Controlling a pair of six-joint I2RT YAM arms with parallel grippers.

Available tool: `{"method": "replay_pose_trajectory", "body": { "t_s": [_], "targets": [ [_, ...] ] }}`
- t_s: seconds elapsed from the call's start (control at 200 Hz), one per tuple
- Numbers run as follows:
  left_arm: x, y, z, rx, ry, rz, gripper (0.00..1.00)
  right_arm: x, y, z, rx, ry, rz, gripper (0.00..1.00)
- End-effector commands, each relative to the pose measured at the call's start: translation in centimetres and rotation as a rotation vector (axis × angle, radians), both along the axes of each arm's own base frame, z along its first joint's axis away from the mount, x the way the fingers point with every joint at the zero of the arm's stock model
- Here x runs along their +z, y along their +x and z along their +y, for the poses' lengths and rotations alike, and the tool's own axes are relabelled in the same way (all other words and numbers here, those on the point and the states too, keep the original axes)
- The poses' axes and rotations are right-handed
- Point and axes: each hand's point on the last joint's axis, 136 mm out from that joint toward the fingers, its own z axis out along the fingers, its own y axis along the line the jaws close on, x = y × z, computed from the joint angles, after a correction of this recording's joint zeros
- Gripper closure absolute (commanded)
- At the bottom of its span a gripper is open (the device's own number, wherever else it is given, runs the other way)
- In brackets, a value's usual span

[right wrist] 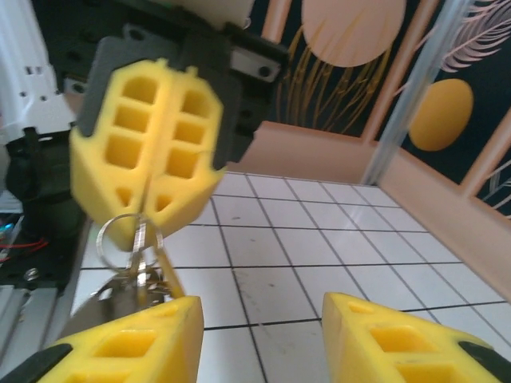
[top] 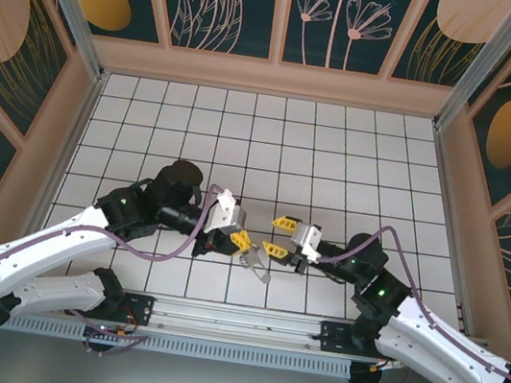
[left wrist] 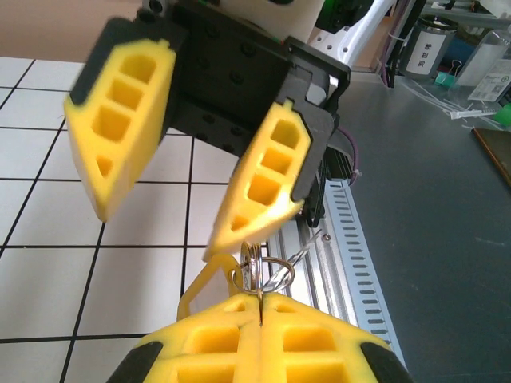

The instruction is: Put the keys on the keyring

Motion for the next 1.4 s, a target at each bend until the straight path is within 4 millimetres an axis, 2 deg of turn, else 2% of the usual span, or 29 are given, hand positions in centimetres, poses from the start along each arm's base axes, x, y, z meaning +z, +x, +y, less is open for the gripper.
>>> {"method": "replay_pose_trajectory", "body": {
  "t_s": [0.0, 0.21, 0.405, 0.651, 0.761, 0.876, 1.031, 1.111, 1.396],
  "targets": [
    [1.2, -0.3, 0.0, -0.015, -0.027, -0.02, 1.0, -0.3, -1.2, 0.5, 0.068, -0.003, -0.018, 0.57],
    [1.2, -0.3, -0.1, -0.014, -0.028, -0.022, 1.0, -0.6, -2.4, 0.7, 0.132, -0.01, -0.023, 0.62],
    [0.9, -0.2, -0.2, -0.014, -0.03, -0.017, 1.0, -0.1, -2.7, 0.8, 0.146, 0.012, -0.039, 0.72],
    [0.8, -0.1, -0.3, -0.012, -0.029, -0.016, 1.0, -0.4, -3.0, 1.1, 0.177, 0.006, -0.027, 0.68],
    [0.7, -0.2, -0.3, -0.015, -0.028, -0.013, 1.0, -0.3, -2.8, 1.1, 0.16, 0.012, -0.034, 0.69],
    [0.6, -0.1, -0.3, -0.012, -0.027, -0.01, 1.0, 0.1, -2.4, 1.1, 0.142, 0.024, -0.047, 0.82],
    [0.4, -0.1, -0.3, -0.011, -0.026, -0.007, 1.0, 0.6, -2.1, 1.1, 0.124, 0.052, -0.058, 0.92],
    [0.3, -0.1, -0.3, -0.01, -0.023, -0.005, 1.0, 0.9, -1.7, 0.9, 0.097, 0.068, -0.056, 1.0],
    [0.1, 0.4, -0.3, 0.021, -0.019, -0.013, 1.0, 2.3, 1.0, -0.5, -0.093, 0.139, -0.038, 1.0]
  ]
}}
